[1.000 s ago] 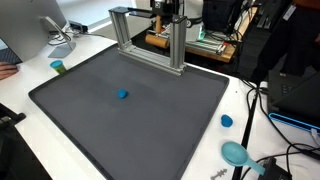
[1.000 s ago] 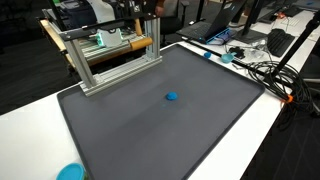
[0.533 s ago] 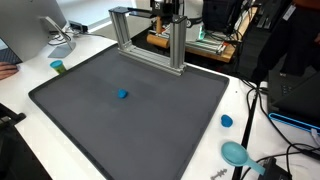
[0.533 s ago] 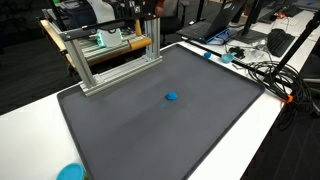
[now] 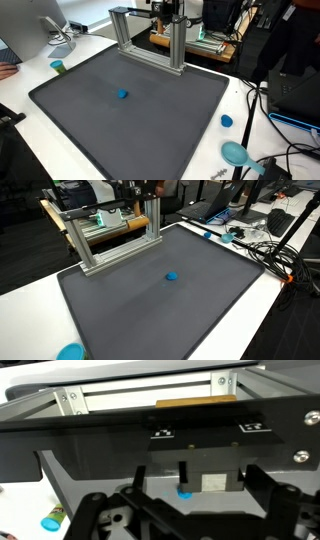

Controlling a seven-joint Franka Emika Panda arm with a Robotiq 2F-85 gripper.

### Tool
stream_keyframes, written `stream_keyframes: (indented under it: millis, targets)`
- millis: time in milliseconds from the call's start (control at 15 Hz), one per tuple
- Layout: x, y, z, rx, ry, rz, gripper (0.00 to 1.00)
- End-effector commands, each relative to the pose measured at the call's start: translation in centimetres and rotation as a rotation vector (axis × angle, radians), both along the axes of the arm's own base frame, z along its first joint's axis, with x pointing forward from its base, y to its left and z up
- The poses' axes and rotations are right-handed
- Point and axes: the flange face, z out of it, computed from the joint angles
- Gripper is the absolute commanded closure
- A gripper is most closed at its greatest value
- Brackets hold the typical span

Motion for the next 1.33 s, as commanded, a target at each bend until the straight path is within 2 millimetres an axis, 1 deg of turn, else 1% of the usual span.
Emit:
stream_keyframes:
  millis: [0,200,467,533,600,667,867,1067,1200,1267]
  targets:
    - [0.0,0.3,0.4,-0.011,-0.012,0.009,0.0]
    - [-0.2,0.3,0.5,0.006,-0.008,0.014,0.01]
    - [-0.5,-0.2,0.8,0.044,-0.013,0.009,0.05]
    - [-0.6,-0.4,0.8,0.047,-0.012,-0.005,0.01]
    - [0.0,-0.2,0.2,0.019,-0.003,-0.001,0.01]
    - [-0.1,-0.3,0.2,0.019,-0.003,-0.003,0.02]
    - [0.0,-0.3,0.1,0.018,0.0,-0.002,0.0]
    - [0.2,0.3,0.4,0.039,-0.024,0.017,0.0]
    - [0.2,0.5,0.5,0.051,-0.029,0.029,0.09]
    - [0.2,0.7,0.5,0.057,-0.027,0.032,0.1]
